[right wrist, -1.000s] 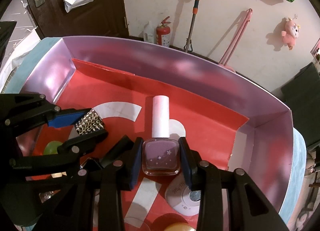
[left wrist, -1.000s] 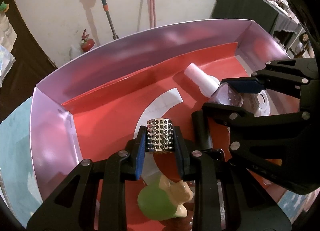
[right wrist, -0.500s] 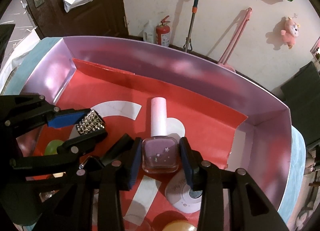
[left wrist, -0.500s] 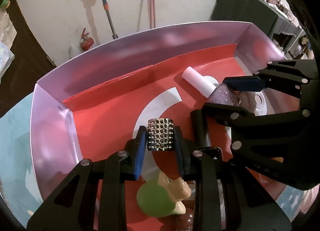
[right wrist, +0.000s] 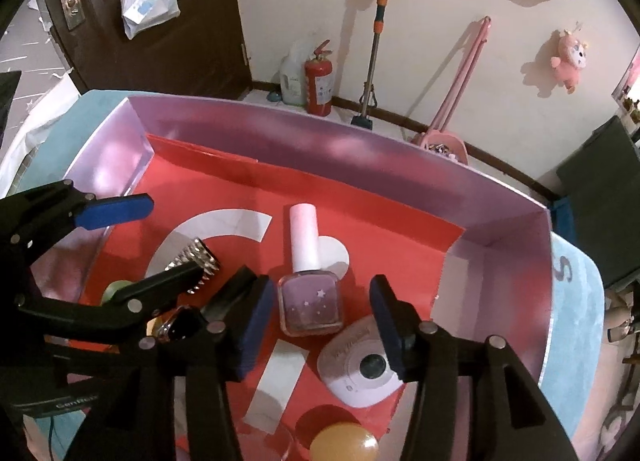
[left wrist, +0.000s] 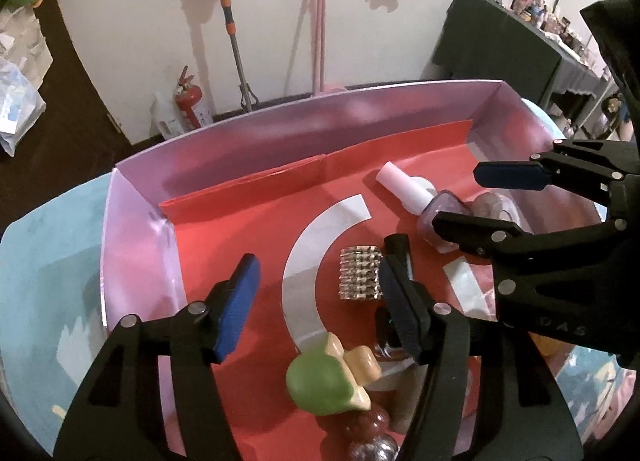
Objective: Organize rigid objects
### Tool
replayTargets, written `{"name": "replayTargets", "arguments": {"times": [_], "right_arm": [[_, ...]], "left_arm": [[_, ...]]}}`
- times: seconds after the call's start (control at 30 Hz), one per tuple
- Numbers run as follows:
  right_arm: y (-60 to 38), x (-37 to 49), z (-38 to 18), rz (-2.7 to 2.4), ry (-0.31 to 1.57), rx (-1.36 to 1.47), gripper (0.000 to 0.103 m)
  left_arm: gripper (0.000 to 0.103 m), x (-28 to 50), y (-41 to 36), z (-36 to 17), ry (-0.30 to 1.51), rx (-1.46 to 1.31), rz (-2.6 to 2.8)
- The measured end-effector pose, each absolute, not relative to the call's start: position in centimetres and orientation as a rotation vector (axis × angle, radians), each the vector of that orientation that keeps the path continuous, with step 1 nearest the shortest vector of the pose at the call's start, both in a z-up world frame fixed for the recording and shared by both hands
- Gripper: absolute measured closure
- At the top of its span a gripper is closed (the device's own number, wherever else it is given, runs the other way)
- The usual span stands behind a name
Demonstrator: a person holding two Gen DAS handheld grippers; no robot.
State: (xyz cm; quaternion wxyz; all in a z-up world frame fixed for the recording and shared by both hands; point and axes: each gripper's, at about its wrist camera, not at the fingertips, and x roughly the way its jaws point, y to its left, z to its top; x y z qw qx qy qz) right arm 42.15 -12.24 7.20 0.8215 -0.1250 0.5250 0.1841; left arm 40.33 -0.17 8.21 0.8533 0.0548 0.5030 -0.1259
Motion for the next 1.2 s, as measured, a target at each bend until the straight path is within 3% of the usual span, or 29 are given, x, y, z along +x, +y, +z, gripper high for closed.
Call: {"name": "replayTargets", "arguments": {"times": [0.17,0.43,0.67,1.2], "right_arm": [[-12.8,40.9,9.0,0.382,1.087,-0.263,0.045],[-15.0,37.0,13.3,0.373,1.011,-0.232,0.038],[-16.8,32.2,16.7,0.361,0.923,-0.207,0.025],[-19.3,23.4,17.9,0.355,0.775,-0.151,0.002]], "left_arm": [[0.034,38.9,-0.3,9.7,1.022,0.107,-0.256],[0.033,34.7,-0.4,12.6,0.953,0.076,-0.23],[0.025,29.8,-0.1,14.9,0.85,0.023,-0.224],[0.015,21.0,0.6,16.3,0.691,-0.02,-0.161]]}}
